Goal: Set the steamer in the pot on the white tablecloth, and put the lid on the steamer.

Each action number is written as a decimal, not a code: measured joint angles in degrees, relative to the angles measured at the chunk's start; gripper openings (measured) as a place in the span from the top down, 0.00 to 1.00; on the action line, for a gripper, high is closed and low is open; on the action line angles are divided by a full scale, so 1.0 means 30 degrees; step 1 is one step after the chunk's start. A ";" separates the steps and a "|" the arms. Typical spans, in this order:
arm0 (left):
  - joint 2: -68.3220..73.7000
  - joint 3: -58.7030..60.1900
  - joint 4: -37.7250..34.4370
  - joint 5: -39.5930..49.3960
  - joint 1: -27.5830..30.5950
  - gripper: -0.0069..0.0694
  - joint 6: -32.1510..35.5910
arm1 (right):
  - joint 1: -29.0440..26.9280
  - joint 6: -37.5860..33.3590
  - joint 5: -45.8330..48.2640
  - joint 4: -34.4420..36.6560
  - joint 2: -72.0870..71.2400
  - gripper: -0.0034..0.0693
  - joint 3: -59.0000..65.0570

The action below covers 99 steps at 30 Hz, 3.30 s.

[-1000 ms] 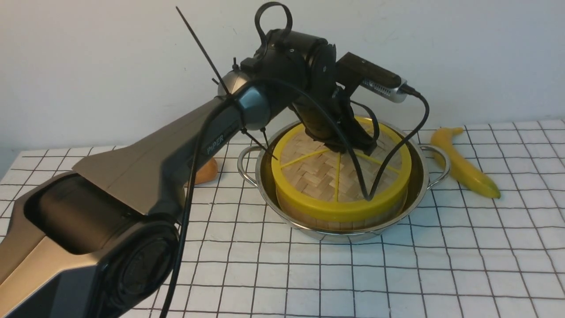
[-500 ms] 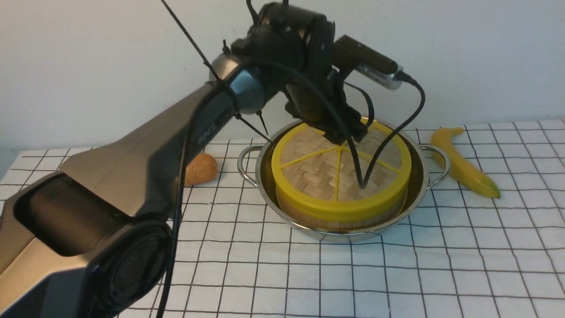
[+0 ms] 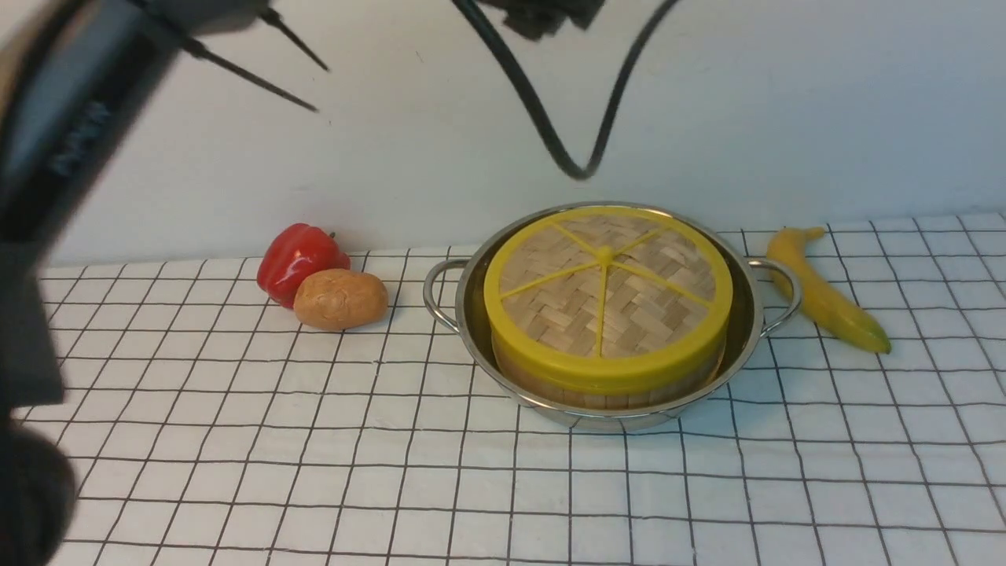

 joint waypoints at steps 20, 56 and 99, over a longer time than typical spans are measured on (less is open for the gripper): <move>-1.5484 1.2567 -0.0663 0.0048 0.0000 0.94 -0.0082 | 0.0000 -0.1649 -0.0092 -0.1867 -0.0421 0.51 0.5873; -3.0966 3.5035 -0.2632 -1.1079 0.0000 0.90 -0.1964 | 0.0000 -0.0468 -0.3052 -0.5249 -1.1152 0.94 1.7621; -3.7427 4.5445 -0.0356 -1.5284 1.1991 0.78 -0.3110 | 0.0000 0.0047 -0.3016 0.0141 -1.1152 0.66 1.7642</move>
